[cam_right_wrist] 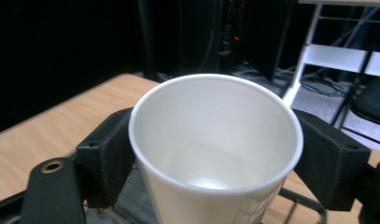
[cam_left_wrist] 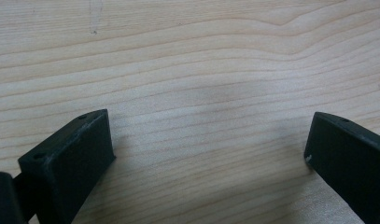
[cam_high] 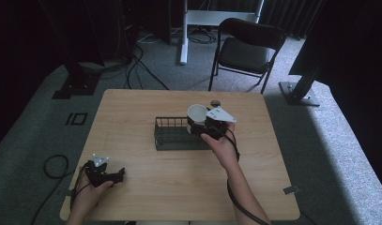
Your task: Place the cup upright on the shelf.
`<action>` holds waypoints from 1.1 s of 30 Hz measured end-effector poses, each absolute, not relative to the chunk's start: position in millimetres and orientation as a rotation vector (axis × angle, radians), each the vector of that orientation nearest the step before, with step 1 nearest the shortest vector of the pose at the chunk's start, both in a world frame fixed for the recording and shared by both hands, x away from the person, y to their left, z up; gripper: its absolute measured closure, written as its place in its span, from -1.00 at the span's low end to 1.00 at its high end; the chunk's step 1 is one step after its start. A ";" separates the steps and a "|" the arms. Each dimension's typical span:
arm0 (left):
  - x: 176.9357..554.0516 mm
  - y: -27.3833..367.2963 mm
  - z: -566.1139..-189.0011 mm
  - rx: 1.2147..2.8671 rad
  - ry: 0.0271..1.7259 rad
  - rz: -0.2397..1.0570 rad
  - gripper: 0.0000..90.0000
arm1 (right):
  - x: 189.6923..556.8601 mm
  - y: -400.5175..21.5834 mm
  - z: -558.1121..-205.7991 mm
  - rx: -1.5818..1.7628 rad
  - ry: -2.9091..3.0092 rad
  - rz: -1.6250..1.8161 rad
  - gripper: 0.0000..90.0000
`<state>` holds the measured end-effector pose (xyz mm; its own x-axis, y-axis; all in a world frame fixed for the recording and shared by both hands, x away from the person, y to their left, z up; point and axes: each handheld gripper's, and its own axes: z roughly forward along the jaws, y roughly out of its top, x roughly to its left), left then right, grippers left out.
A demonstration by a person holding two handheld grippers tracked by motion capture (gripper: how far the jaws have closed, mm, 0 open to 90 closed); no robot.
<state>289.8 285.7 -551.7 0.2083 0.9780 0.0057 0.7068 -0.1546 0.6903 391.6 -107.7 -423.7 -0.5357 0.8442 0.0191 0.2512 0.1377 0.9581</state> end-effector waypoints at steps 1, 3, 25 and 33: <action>289.8 285.8 -551.6 1.931 1.558 0.630 -0.97 | 394.5 -108.2 -428.0 1.073 1.875 1.415 -0.57; 289.8 285.9 -551.5 1.932 1.557 0.631 -0.97 | 398.3 -107.8 -434.3 1.092 1.891 1.395 -0.57; 289.8 285.8 -551.6 1.930 1.558 0.630 -0.97 | 412.4 -102.9 -464.4 1.109 1.920 1.301 -0.57; 289.8 285.7 -551.6 1.930 1.558 0.630 -0.97 | 411.9 -101.8 -461.2 1.104 1.965 1.281 -0.61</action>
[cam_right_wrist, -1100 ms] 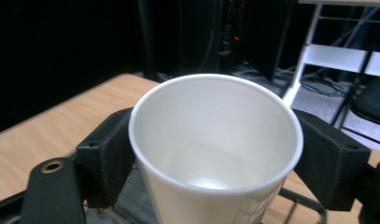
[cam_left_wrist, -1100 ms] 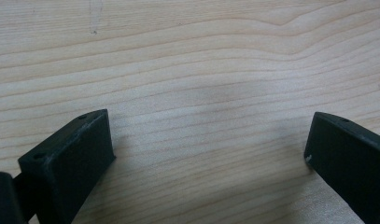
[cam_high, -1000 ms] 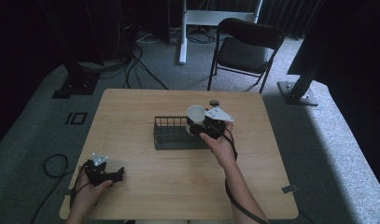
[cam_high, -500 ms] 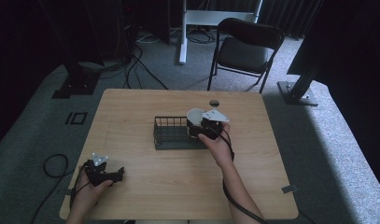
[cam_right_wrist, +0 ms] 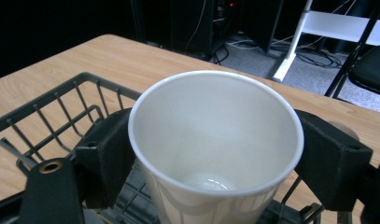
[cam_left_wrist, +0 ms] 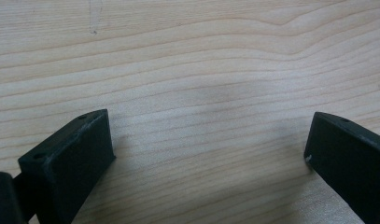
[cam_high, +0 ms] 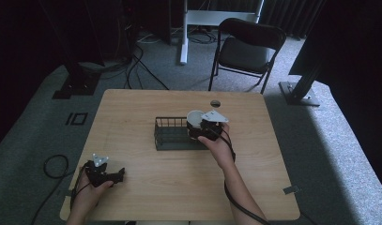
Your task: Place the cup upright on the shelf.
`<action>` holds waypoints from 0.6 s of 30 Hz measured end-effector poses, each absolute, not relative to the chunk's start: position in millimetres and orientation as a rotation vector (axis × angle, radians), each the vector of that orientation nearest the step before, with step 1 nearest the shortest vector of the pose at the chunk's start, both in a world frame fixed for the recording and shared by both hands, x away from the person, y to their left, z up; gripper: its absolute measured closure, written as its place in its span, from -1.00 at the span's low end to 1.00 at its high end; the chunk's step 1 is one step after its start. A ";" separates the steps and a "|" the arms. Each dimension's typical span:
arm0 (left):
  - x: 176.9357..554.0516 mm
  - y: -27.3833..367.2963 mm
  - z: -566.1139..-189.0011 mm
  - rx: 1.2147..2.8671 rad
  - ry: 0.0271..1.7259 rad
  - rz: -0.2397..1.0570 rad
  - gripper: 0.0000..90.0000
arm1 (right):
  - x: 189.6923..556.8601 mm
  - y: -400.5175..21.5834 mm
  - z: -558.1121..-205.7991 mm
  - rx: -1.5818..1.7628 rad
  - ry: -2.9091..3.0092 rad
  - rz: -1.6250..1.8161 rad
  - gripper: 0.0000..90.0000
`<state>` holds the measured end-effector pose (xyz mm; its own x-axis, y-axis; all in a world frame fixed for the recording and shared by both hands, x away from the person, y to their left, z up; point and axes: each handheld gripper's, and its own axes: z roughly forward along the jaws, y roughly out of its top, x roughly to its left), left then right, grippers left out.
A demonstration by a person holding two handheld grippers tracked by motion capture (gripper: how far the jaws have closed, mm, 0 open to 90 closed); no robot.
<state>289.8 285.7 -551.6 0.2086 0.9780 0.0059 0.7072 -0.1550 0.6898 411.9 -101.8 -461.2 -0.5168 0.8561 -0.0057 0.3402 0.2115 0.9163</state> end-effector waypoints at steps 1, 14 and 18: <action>289.8 285.7 -551.6 1.930 1.558 0.630 -0.97 | 411.7 -101.7 -460.9 1.104 1.973 1.277 -0.68; 289.8 285.7 -551.6 1.930 1.558 0.630 -0.97 | 400.1 -109.9 -457.0 1.101 1.984 1.291 -0.74; 289.8 285.8 -551.6 1.931 1.558 0.631 -0.97 | 394.2 -115.8 -457.1 1.103 1.969 1.297 -0.74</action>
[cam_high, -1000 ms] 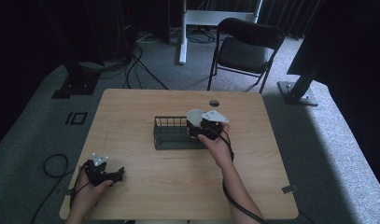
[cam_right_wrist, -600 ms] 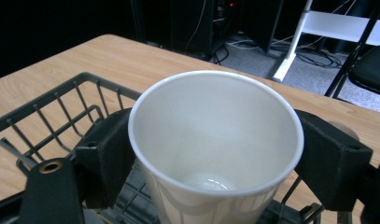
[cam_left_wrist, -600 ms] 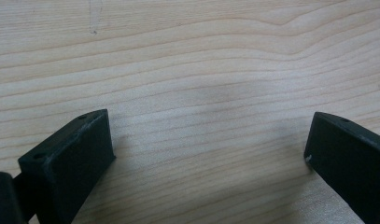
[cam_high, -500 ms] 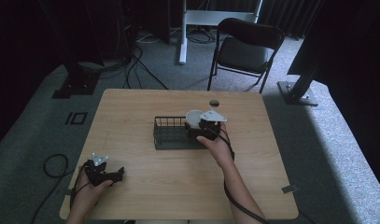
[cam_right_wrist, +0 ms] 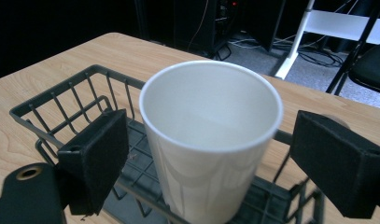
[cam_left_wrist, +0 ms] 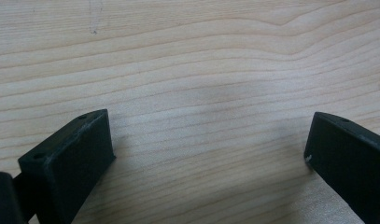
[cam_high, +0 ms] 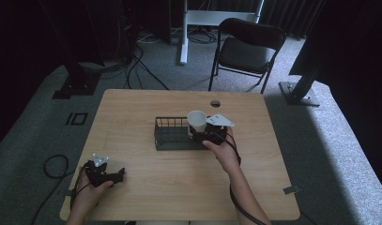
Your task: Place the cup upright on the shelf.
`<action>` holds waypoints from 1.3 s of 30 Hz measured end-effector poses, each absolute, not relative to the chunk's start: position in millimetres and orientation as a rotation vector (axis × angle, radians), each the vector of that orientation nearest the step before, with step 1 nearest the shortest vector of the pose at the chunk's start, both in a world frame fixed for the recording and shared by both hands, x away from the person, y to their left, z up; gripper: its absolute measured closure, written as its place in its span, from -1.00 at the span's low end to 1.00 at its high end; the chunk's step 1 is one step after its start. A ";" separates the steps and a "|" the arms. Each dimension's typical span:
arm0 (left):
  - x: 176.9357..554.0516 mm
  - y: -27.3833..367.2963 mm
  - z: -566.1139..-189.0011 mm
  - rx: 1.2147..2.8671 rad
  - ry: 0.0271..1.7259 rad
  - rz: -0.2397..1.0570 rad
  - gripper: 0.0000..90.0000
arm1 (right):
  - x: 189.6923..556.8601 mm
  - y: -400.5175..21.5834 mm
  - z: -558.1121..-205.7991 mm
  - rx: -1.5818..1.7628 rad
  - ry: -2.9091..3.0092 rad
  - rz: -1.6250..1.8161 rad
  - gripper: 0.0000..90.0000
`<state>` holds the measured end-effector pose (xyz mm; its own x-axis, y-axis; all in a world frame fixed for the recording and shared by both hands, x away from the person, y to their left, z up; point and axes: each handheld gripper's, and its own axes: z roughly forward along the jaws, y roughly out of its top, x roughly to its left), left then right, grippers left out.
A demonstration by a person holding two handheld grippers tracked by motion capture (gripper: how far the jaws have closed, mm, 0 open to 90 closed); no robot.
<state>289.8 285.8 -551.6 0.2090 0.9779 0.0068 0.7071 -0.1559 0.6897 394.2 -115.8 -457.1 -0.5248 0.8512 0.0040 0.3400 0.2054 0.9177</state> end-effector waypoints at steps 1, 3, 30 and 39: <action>289.8 285.7 -551.6 1.930 1.558 0.630 -0.97 | 393.3 -117.1 -457.2 1.102 1.969 1.299 -0.74; 289.8 285.8 -551.6 1.931 1.558 0.631 -0.97 | 390.6 -120.4 -457.0 1.103 1.964 1.296 -0.74; 289.8 285.7 -551.6 1.931 1.558 0.631 -0.97 | 363.4 -183.5 -466.4 1.187 1.893 1.268 -0.74; 289.8 285.7 -551.6 1.931 1.558 0.631 -0.97 | 354.3 -208.7 -485.5 1.226 1.926 1.206 -0.74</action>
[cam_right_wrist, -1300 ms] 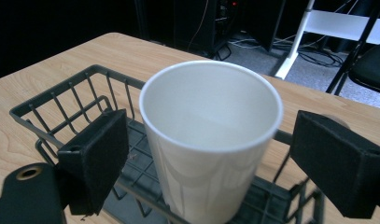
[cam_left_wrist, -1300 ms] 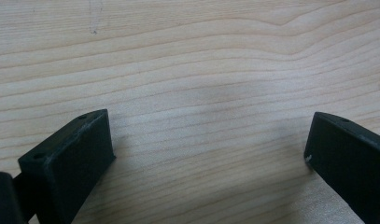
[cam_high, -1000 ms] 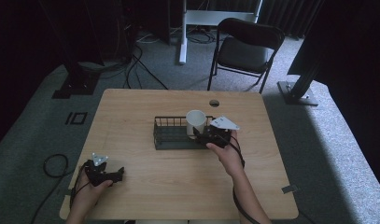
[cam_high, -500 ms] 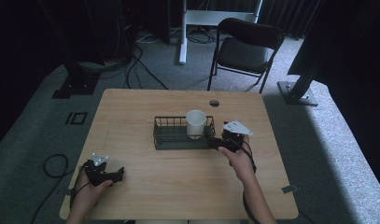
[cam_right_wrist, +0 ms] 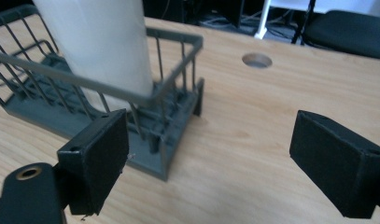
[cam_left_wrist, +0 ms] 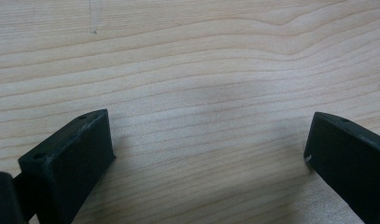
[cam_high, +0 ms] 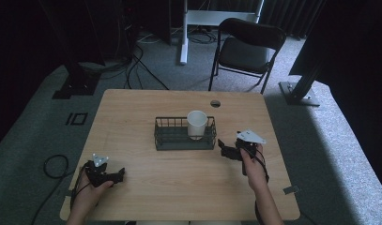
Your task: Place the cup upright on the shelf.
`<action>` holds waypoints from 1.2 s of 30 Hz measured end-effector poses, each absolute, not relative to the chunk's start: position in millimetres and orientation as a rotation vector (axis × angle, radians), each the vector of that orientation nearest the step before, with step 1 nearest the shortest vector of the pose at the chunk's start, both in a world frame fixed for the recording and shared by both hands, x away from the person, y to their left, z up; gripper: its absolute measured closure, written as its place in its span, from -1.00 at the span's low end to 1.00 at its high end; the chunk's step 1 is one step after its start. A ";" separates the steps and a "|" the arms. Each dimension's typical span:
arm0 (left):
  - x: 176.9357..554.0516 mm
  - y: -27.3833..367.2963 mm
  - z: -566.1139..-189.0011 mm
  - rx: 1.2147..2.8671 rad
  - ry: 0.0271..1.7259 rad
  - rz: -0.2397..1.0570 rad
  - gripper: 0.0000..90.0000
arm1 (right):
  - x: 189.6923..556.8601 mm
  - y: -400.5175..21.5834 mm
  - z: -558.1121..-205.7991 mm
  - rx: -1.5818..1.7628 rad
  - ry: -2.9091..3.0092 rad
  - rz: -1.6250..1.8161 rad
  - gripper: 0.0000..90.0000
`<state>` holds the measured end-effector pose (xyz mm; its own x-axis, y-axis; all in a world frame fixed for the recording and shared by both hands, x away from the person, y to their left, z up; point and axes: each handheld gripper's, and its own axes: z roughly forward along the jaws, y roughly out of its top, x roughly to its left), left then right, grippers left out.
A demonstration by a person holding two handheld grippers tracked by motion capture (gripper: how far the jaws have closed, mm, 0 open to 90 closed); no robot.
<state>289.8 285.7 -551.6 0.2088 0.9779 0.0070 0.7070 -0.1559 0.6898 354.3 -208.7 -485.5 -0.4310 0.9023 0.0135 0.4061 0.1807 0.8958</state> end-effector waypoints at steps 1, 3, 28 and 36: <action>289.8 285.7 -551.6 1.931 1.558 0.631 -0.97 | 354.3 -208.7 -485.5 1.226 1.926 1.206 -0.74; 289.8 285.8 -551.6 1.931 1.557 0.631 -0.97 | 352.4 -214.8 -490.7 1.245 1.935 1.194 -0.74; 289.7 285.8 -551.6 1.933 1.557 0.631 -0.97 | 333.9 -252.5 -534.8 1.366 1.986 1.056 -0.74; 289.7 285.8 -551.6 1.933 1.557 0.631 -0.97 | 322.9 -267.6 -543.6 1.398 1.995 1.029 -0.74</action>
